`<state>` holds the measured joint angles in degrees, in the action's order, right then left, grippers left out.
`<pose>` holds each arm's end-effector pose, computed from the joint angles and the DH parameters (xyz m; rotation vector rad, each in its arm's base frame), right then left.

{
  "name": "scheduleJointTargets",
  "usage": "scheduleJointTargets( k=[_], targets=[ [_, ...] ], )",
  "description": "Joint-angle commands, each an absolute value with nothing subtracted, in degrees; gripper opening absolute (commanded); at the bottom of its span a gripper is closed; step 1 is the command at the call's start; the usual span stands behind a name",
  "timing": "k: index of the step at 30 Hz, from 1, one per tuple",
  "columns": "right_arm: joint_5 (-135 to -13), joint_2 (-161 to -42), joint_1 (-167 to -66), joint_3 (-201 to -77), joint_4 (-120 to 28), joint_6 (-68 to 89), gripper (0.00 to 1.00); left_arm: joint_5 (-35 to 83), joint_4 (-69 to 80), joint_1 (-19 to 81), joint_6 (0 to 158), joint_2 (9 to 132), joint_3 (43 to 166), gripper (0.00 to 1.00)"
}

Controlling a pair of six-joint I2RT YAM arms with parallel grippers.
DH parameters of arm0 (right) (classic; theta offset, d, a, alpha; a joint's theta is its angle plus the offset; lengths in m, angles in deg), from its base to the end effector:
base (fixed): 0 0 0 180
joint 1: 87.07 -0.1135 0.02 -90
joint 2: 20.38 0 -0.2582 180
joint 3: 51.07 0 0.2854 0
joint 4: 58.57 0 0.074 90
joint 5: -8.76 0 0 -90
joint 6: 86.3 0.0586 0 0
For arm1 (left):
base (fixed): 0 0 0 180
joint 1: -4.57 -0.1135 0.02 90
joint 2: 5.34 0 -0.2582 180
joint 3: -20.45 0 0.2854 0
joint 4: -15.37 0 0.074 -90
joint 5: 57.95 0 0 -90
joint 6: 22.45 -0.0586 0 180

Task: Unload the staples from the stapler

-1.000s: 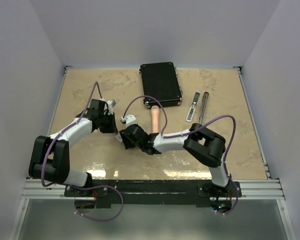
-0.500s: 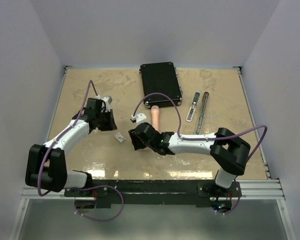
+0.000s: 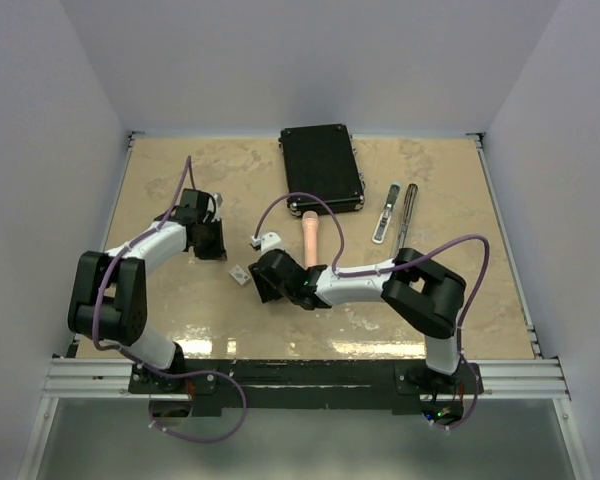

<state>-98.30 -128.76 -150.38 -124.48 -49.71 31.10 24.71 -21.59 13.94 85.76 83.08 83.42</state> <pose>0.2081 0.3756 0.1049 -0.5777 2.2669 0.4619 0.3261 -0.0614 0.1319 -0.1648 2.6810 -0.3245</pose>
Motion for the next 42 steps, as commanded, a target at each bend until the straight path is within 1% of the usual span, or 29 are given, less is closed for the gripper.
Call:
scheduleJointTargets(
  k=[1,15,26,30,34,37,39,40,42],
  targets=[
    [-99.78,-131.73,-150.09,-126.74,-54.08,31.73,0.53,21.77,-20.85,13.54,84.16,86.33,84.71,0.15],
    [-103.48,-137.01,-150.09,-129.64,-56.98,33.05,0.53,17.11,-19.97,13.71,83.98,86.77,81.55,0.14],
    [-104.35,-136.22,-150.09,-128.59,-57.43,34.99,0.53,17.45,-20.32,14.59,84.25,84.40,80.05,0.14],
    [-104.00,-132.80,-150.09,-126.84,-55.15,35.60,0.53,22.19,-21.20,14.59,84.95,82.21,81.01,0.15],
    [-103.65,-125.00,-150.09,-123.41,-51.73,35.60,0.54,25.10,-23.65,14.42,84.95,77.82,83.82,0.18],
    [-101.72,-119.55,-150.09,-123.67,-48.22,35.34,0.55,26.77,-26.29,14.33,84.69,74.48,87.25,0.20],
    [-101.63,-116.46,-150.09,-124.02,-46.62,35.25,0.56,26.69,-27.70,14.33,84.77,72.54,89.61,0.21],
    [-101.63,-112.44,-150.17,-124.11,-43.74,35.43,0.56,26.25,-27.88,14.41,84.51,70.18,90.24,0.21],
    [-102.59,-107.77,-150.17,-123.85,-41.61,36.04,0.56,20.38,-26.57,14.50,83.64,67.19,91.30,0.22]
  ],
)
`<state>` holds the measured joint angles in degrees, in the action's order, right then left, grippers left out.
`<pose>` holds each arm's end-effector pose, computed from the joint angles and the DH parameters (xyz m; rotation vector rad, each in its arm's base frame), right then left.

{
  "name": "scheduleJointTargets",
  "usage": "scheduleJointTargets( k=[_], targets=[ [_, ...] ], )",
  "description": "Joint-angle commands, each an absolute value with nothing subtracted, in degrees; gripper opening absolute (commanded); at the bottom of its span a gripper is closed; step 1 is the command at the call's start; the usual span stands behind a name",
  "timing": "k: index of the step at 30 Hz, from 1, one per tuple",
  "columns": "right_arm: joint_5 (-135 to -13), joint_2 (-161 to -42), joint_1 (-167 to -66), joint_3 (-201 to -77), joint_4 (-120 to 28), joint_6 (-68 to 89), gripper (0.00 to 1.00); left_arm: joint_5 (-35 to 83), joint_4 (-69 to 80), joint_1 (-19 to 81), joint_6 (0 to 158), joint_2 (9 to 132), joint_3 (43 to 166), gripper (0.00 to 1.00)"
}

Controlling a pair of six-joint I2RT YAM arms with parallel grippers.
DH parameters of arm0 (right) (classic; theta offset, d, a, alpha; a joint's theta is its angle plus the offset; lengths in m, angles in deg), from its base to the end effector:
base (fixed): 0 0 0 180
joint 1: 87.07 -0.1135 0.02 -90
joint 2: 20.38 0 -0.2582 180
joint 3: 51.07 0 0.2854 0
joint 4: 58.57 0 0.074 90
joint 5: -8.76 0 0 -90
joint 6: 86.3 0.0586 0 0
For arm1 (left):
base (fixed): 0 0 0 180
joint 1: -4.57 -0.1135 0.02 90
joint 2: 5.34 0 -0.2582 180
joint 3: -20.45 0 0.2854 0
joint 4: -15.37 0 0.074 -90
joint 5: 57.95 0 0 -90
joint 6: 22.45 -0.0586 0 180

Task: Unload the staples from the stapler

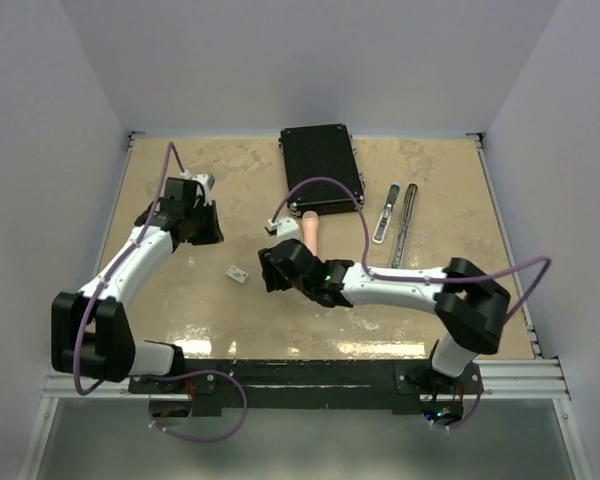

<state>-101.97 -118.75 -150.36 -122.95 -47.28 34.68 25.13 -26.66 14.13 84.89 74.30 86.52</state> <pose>0.2050 0.3612 0.1627 -0.4268 2.1889 0.5216 0.3200 -0.0611 0.1915 -0.1261 2.5622 -0.3355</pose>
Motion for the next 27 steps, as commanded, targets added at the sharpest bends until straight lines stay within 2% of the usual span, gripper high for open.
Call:
scheduleJointTargets(
  k=[1,4,6,9,10,12,13,15,16,22,27],
  targets=[
    [-102.86,-105.40,-150.17,-123.06,-40.82,36.22,0.57,17.92,-25.43,14.50,83.37,63.52,91.21,0.24],
    [-102.33,-95.90,-150.17,-122.00,-41.17,36.39,0.59,10.70,-19.02,14.50,85.73,54.12,89.20,0.30],
    [-102.51,-90.71,-150.26,-122.44,-39.85,36.75,0.64,7.53,-13.77,14.59,87.84,49.27,87.01,0.35],
    [-103.99,-85.62,-150.17,-124.10,-35.64,36.57,0.95,2.71,-7.96,14.50,89.96,41.35,84.37,0.53],
    [-105.05,-84.64,-150.17,-124.98,-33.45,36.57,0.99,1.13,-7.06,14.50,90.57,39.07,84.18,0.60],
    [-105.50,-81.84,-150.18,-126.03,-31.77,36.75,0.99,-0.55,-5.91,14.50,91.62,37.73,84.18,0.66],
    [-106.02,-81.03,-150.17,-126.56,-30.11,36.75,0.99,-1.34,-5.39,14.59,92.15,36.77,84.01,0.77],
    [-106.11,-78.67,-150.18,-127.18,-28.60,36.83,0.99,-3.81,-4.77,14.50,92.24,35.80,83.74,0.90],
    [-105.76,-77.87,-150.26,-127.10,-27.73,36.92,0.99,-4.33,-4.77,14.50,91.98,35.01,83.74,1.00],
    [-101.90,-75.14,-150.26,-126.39,-25.70,38.77,0.98,-6.18,-5.91,14.50,90.93,31.58,82.78,1.00],
    [-105.22,-73.21,-150.26,-126.57,-24.55,41.40,0.99,-6.80,-4.33,14.50,90.31,27.80,81.28,1.00]
  ],
)
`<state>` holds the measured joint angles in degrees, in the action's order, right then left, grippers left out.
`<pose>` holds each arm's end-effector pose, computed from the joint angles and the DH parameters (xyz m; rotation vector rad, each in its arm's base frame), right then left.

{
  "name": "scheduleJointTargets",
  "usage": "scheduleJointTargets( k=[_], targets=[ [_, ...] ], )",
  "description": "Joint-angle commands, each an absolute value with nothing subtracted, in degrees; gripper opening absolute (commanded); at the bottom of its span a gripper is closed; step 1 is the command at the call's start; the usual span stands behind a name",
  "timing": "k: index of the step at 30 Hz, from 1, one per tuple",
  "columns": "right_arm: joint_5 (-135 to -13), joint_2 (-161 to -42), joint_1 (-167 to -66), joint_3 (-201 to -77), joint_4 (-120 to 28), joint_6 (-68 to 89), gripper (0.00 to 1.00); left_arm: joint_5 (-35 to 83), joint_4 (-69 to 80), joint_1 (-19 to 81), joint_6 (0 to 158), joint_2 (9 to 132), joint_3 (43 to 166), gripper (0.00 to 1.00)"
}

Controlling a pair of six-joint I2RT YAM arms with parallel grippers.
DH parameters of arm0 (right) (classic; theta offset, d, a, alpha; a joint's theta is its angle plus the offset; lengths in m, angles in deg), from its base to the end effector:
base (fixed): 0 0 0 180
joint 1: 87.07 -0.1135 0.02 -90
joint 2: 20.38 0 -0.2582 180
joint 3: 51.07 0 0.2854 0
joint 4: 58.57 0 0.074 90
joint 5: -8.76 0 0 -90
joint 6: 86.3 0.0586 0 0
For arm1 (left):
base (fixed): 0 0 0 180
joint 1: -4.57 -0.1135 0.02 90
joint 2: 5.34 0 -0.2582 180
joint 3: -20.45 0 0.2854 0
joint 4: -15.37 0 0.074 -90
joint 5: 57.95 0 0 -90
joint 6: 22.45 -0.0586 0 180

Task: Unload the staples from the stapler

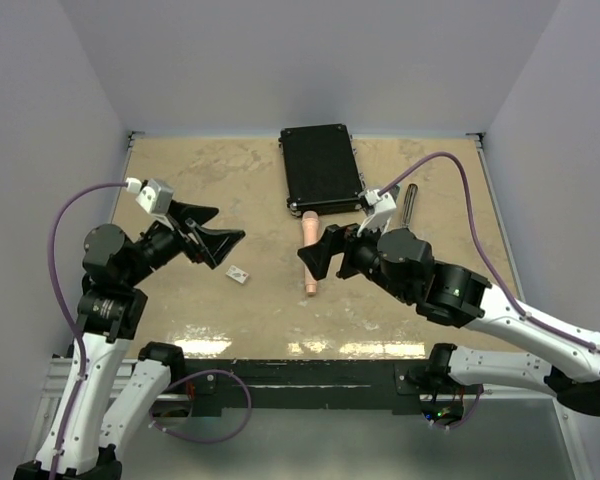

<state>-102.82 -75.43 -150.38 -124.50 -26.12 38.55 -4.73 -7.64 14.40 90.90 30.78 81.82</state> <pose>0.1394 0.2294 0.3839 -0.1898 1.8779 0.8677 0.1816 -0.0671 0.3922 0.3450 1.5808 -0.9413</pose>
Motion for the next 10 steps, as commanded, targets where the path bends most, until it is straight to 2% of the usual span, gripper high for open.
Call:
scheduleJointTargets(
  k=[1,10],
  targets=[
    [-105.58,-72.59,-150.26,-126.48,-24.90,41.41,0.98,-6.45,-4.15,14.50,90.40,27.54,81.28,1.00],
    [-107.43,-68.99,-150.17,-124.46,-26.49,40.61,0.98,-5.39,-6.17,14.50,88.46,27.53,82.51,1.00]
  ],
)
